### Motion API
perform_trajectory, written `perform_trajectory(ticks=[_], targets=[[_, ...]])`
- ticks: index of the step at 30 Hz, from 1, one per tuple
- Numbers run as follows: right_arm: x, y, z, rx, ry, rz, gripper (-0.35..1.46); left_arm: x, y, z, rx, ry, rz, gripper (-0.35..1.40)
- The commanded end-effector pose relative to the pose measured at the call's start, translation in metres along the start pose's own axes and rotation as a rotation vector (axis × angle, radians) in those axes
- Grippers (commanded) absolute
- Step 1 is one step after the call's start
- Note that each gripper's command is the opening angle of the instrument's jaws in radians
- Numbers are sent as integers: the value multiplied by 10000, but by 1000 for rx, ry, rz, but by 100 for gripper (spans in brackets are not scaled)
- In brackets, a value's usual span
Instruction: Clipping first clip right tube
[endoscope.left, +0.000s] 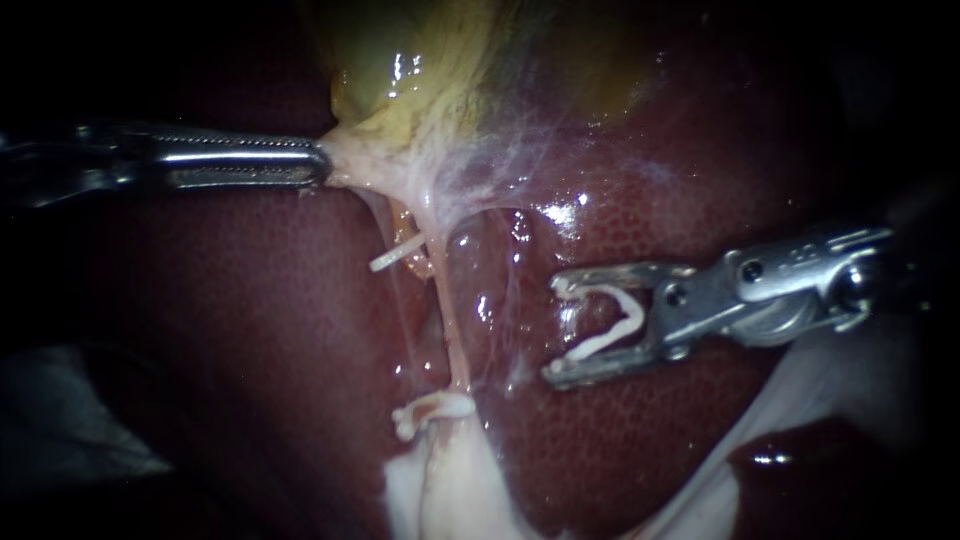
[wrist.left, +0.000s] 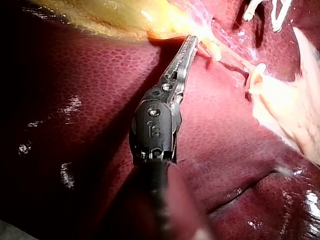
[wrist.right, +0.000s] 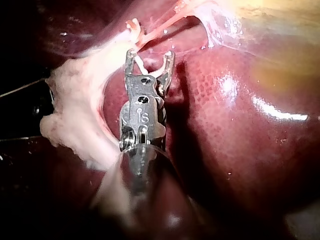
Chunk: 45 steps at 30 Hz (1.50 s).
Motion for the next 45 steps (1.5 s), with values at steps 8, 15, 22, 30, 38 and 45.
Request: perform_trajectory(ticks=[8, 15, 22, 30, 38, 45], targets=[[-9, 14, 50, 43, 54, 100, 49, 0, 0, 1, 1, 0, 0, -35], [-25, 22, 90, 79, 82, 162, 49, 0, 0, 2, 1, 0, 0, -35], [-30, 28, 103, 184, 190, 285, 49, 0, 0, 4, 2, 0, -1, -35], [-27, 23, 104, 327, 271, 367, 48, 0, 1, 4, 3, 0, 0, -35], [-18, 8, 103, 401, 297, 386, 45, 0, 1, 4, 3, 0, 0, -35], [-17, 7, 100, 408, 296, 385, 28, 0, 1, 5, 3, 0, 0, -35]])
